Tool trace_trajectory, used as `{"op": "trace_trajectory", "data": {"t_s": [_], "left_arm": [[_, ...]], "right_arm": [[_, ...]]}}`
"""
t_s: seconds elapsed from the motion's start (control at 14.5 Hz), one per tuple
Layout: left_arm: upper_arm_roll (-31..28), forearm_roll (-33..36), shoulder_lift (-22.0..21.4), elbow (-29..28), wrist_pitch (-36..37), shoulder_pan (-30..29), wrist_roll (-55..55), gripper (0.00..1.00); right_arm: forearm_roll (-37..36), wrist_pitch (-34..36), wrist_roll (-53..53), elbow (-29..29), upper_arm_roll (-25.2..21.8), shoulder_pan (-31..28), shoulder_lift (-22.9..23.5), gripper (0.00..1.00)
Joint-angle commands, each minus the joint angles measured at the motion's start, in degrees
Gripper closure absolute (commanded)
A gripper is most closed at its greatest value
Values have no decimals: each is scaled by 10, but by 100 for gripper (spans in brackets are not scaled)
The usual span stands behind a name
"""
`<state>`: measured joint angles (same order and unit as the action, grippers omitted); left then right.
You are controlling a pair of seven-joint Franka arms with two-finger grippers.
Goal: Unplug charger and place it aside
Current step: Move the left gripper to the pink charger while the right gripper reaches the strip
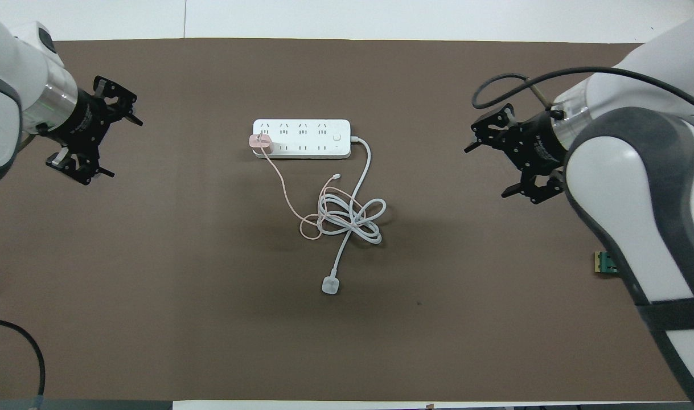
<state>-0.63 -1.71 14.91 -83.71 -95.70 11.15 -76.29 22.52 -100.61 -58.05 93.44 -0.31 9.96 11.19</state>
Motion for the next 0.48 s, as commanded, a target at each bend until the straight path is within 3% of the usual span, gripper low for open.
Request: {"op": "trace_trajectory", "data": {"t_s": [0.0,0.07,0.21,0.41], "left_arm": [[-7,-20,48,28,-45,22,-130,0],[-7,-20,67,34,-64,32,-170,0],[-10,-17,113,44,-91,62,-216,0],[-11,-15,152,50,-134,86,-286,0]], "right_arm": [[53,-47,-87,-22,1,18,44,0],[79,-57,-118,-26,2,23,62,0],[127,-63,-199,-108,2,47,157,0],[199,-92,-248,-142,1,53,213,0]]}}
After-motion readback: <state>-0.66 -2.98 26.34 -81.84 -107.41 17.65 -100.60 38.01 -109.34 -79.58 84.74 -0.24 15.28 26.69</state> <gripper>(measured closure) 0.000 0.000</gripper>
